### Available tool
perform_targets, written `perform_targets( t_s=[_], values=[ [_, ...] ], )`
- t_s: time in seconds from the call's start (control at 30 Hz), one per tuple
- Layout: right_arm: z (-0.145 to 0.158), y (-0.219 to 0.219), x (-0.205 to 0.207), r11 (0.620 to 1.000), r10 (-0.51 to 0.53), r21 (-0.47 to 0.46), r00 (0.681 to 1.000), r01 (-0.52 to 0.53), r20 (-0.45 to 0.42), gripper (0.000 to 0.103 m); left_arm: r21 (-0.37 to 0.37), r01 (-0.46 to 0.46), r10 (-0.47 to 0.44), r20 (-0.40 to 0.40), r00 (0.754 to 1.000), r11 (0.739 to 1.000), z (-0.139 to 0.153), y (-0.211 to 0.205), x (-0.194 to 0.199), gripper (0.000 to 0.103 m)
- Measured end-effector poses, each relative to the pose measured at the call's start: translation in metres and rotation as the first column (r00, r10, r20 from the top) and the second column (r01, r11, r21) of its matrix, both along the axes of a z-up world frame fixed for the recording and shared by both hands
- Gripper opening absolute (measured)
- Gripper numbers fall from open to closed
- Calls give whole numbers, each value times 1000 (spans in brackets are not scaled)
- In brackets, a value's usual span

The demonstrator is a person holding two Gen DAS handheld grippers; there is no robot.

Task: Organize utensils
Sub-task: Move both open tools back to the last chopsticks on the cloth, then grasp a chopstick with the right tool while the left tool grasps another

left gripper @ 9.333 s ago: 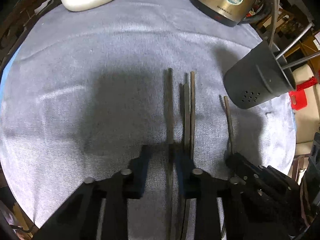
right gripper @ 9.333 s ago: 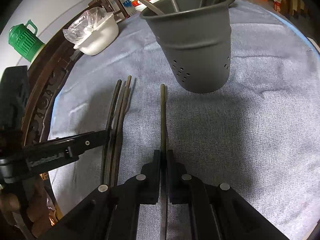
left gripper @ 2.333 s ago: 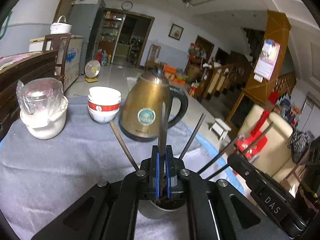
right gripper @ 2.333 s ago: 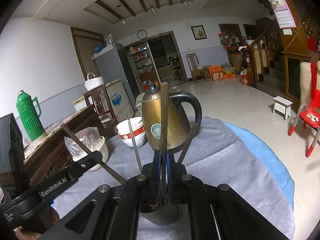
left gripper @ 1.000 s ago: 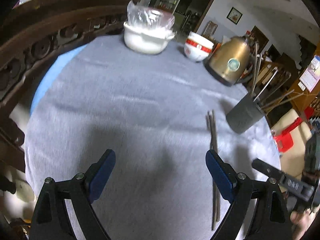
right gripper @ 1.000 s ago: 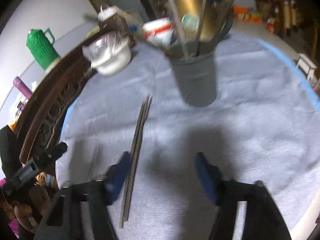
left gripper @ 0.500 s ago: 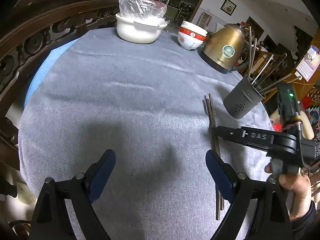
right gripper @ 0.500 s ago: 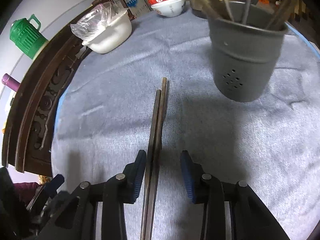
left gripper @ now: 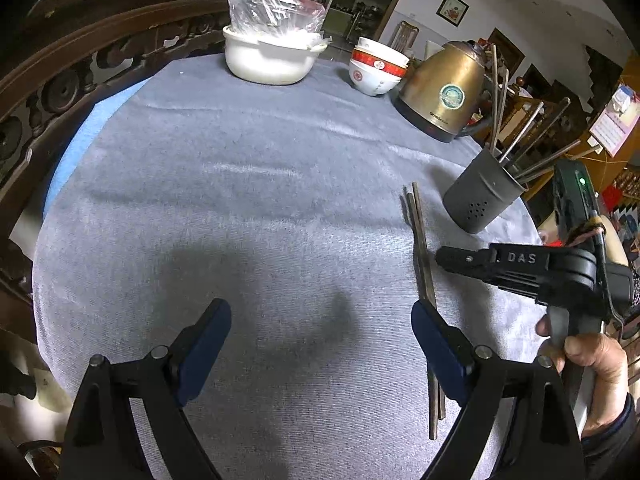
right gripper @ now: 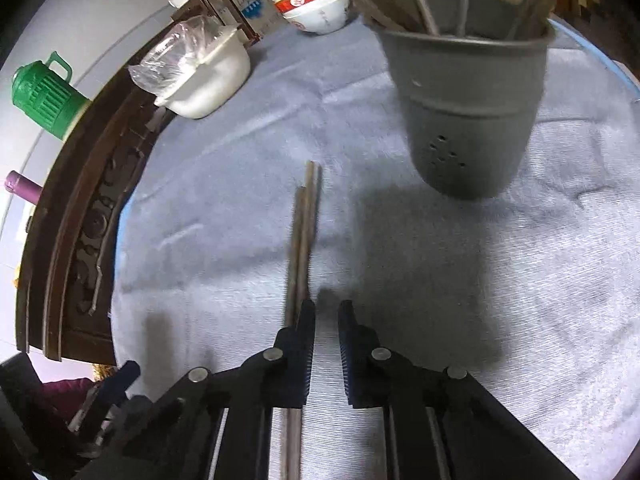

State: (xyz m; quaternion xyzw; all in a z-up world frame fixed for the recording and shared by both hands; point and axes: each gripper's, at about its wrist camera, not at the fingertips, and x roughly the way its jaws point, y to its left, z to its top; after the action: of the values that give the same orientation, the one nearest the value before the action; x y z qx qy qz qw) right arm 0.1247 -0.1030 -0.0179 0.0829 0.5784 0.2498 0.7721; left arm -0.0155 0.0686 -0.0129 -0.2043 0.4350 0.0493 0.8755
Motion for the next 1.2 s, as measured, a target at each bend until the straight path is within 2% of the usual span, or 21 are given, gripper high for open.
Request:
perform_targets(
  t_s=[0.17, 0.27, 0.33, 0.4, 0.6, 0.77, 0.87, 1.0, 1.07, 1.2],
  values=[
    [-7, 18, 1, 1000, 20, -18, 1000, -20, -18, 17, 4, -1, 1, 2, 1000, 1000, 0, 0, -1, 91],
    [-6, 27, -1, 997, 37, -70, 999, -37, 6, 17, -1, -5, 5, -2, 1000, 1000, -1, 2, -1, 91],
    [-6, 29, -1, 995, 40, -88, 999, -39, 8, 13, -7, -3, 3, -4, 1000, 1000, -2, 2, 0, 91],
    [-7, 26, 0, 994, 42, -98, 999, -42, 4, 9, -5, 3, -3, -4, 1000, 1000, -1, 1, 1, 91],
    [-5, 10, -2, 986, 70, -151, 998, -69, -1, 8, -13, 28, -28, -27, 999, 1000, 2, -4, 12, 91],
    [-5, -7, -3, 978, 98, -186, 995, -99, -15, 8, -14, 64, -65, -58, 996, 998, 7, -20, 36, 91],
    [-5, -16, -2, 982, 88, -168, 996, -90, -20, 8, -18, 93, -94, -101, 990, 996, 9, -37, 65, 86],
    [-7, -30, 1, 989, 67, -127, 997, -71, -36, 8, -42, 122, -127, -180, 975, 992, 2, -53, 99, 83],
    [-8, -36, 3, 992, 57, -112, 997, -62, -45, 8, -36, 122, -128, -232, 964, 992, -4, -59, 114, 72],
    [-8, -40, 3, 994, 63, -87, 997, -66, -45, 9, -15, 130, -129, -285, 950, 991, -10, -69, 129, 70]
  ],
)
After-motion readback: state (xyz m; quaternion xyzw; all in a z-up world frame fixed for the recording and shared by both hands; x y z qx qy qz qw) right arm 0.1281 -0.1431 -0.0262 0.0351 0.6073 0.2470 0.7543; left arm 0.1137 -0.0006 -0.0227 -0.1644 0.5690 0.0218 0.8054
